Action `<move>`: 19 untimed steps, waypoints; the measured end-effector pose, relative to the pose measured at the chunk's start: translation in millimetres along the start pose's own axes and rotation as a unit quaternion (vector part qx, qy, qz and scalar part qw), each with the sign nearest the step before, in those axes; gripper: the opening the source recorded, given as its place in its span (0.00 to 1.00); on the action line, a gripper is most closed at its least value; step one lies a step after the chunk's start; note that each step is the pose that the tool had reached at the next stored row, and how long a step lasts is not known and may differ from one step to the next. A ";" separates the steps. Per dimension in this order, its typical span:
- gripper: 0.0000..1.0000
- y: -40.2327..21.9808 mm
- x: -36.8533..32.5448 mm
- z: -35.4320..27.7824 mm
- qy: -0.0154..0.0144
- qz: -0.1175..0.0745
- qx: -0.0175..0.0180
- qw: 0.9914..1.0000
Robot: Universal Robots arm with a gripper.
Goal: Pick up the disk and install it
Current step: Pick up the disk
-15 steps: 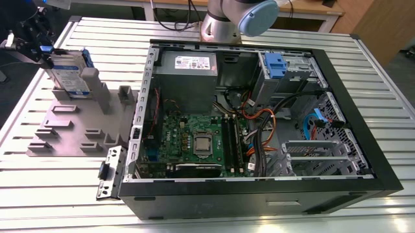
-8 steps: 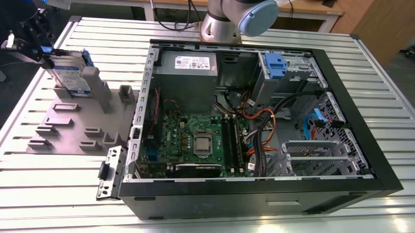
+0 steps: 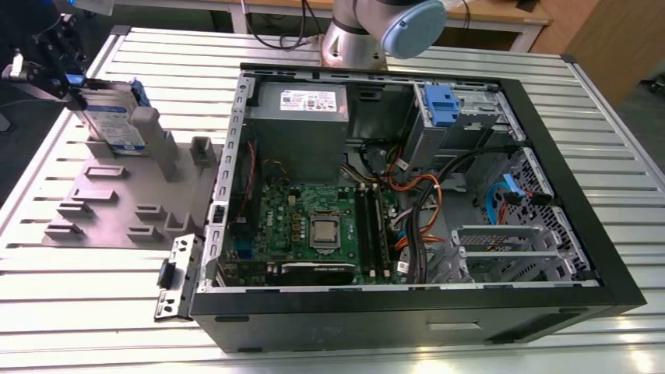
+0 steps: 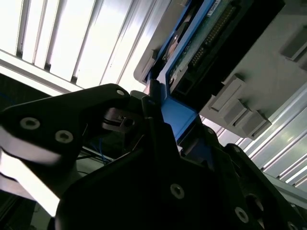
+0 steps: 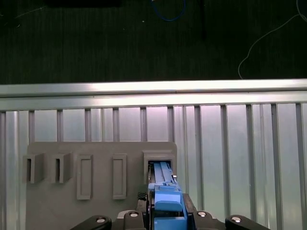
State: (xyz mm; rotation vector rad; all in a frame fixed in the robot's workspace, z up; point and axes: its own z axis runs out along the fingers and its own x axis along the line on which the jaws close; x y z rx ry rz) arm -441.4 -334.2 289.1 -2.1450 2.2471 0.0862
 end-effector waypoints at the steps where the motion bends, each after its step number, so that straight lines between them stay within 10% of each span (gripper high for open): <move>1: 0.37 0.0 -0.4 0.0 0.000 0.000 0.000 1.000; 19: 0.44 0.3 -5.4 0.5 0.001 0.000 0.000 1.000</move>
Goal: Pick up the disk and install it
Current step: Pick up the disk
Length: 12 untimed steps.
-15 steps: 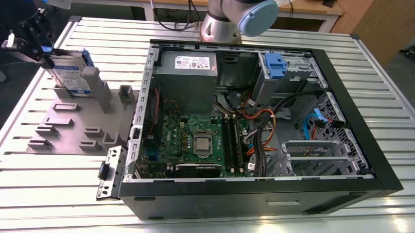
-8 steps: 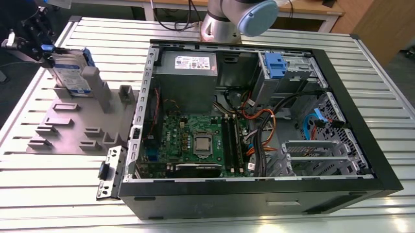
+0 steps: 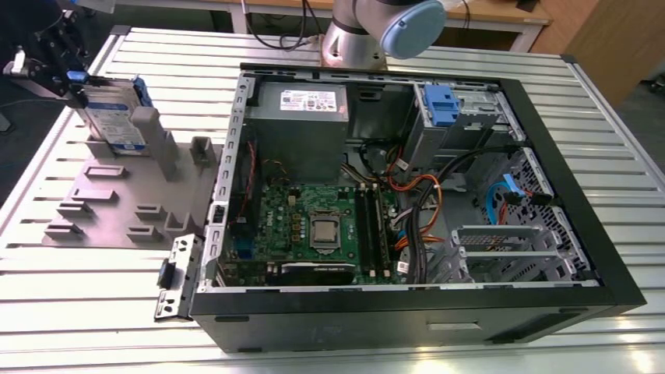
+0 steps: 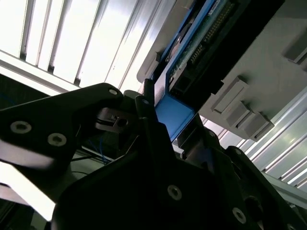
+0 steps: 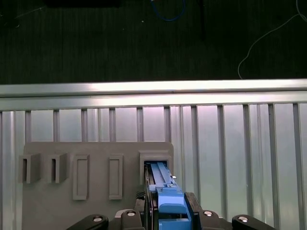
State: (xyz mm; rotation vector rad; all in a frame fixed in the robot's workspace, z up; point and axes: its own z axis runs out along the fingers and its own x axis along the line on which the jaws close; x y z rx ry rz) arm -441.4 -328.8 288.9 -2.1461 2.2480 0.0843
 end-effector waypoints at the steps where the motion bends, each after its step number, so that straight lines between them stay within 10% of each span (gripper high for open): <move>1: 0.43 0.0 0.0 0.0 0.000 0.000 0.000 1.000; 12: 0.37 0.0 0.0 0.0 0.000 0.000 0.000 1.000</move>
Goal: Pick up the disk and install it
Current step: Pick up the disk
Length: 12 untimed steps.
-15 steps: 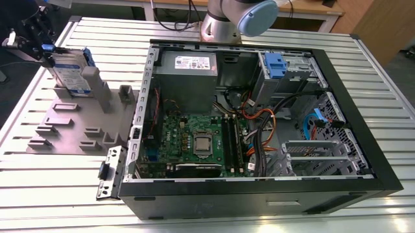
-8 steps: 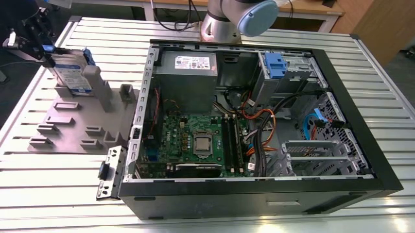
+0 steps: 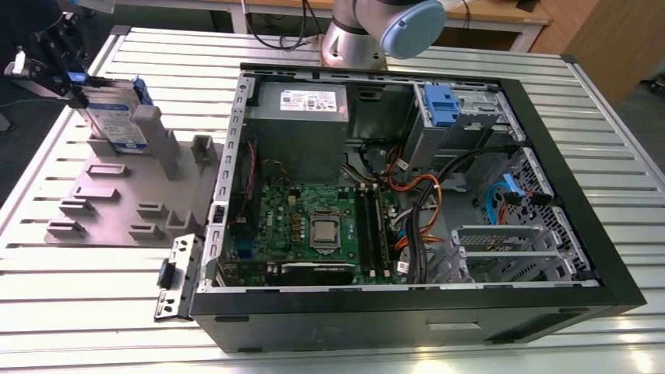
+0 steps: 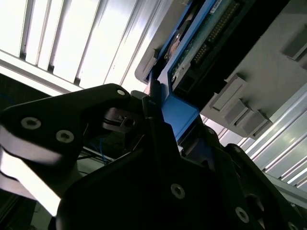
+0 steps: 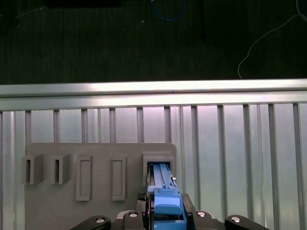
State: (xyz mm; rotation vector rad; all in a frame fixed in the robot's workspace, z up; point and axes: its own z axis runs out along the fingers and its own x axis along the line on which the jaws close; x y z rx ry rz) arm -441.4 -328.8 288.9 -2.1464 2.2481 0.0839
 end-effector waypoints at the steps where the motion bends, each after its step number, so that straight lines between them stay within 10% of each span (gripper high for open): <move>1: 0.37 0.0 0.0 0.1 0.000 0.000 0.000 1.000; 12: 0.37 0.0 -0.1 -1.3 0.002 0.000 0.000 1.000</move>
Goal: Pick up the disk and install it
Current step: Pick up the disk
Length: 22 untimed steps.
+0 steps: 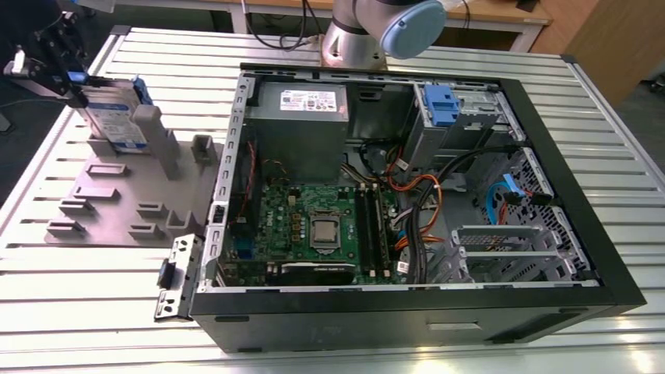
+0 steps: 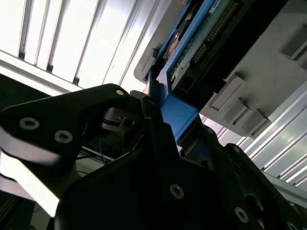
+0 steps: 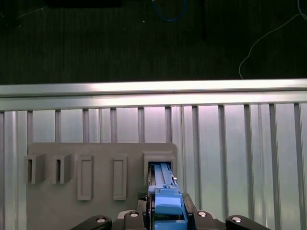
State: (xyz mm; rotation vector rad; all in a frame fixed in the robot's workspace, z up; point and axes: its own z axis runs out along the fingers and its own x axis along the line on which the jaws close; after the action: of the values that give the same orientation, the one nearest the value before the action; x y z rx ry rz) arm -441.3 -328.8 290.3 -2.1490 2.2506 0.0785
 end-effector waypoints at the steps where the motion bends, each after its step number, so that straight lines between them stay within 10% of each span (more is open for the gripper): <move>1: 0.37 0.1 0.0 -0.4 0.000 0.000 0.000 1.000; 22: 0.44 0.1 -0.2 -3.1 0.000 0.000 0.000 1.000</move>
State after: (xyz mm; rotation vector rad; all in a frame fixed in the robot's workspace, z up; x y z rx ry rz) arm -441.4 -328.8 293.4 -2.1489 2.2505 0.0784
